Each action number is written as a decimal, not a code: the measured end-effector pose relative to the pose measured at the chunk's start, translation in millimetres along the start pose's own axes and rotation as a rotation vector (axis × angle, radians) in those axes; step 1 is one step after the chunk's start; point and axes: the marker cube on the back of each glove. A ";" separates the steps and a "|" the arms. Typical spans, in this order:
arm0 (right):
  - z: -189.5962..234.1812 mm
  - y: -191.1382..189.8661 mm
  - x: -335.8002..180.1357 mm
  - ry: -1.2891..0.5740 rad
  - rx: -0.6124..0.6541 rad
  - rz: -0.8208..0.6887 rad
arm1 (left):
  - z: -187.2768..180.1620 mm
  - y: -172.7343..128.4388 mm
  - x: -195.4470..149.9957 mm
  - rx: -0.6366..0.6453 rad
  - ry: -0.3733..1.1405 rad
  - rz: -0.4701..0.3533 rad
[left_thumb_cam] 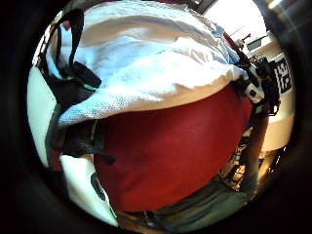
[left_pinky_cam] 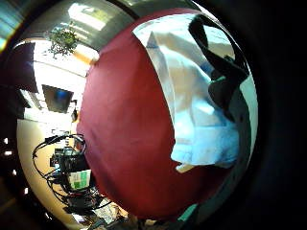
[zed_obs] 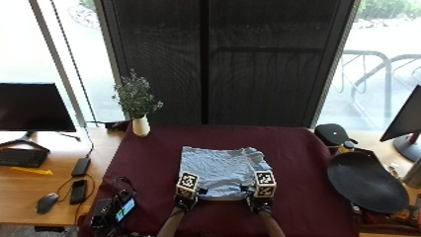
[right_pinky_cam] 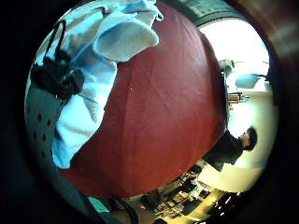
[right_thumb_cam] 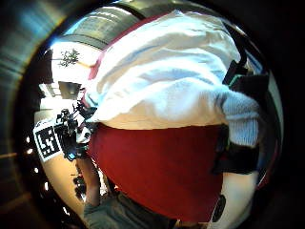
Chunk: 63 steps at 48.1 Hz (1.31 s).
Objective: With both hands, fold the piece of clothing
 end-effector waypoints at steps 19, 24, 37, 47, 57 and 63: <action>-109.6 -4.4 -9.5 -0.225 -0.257 -0.127 | -101.5 22.4 -22.4 -0.586 0.085 0.063; -137.5 -55.9 -11.3 -0.272 -0.103 0.002 | -94.6 -34.9 -33.0 -0.533 -0.004 -0.043; -133.0 -158.2 -15.9 -0.124 -0.061 0.158 | -50.7 -120.8 -35.7 -0.520 -0.148 -0.100; -132.3 -167.1 18.3 -0.135 0.096 0.206 | -33.3 -130.4 -46.7 -0.353 -0.047 -0.174; -126.4 -102.5 65.1 -0.065 0.040 0.304 | -36.0 -116.4 -53.2 -0.055 -0.073 -0.206; -103.2 -61.5 81.7 -0.134 -0.205 0.471 | -15.4 -103.1 -18.1 -0.107 0.007 -0.131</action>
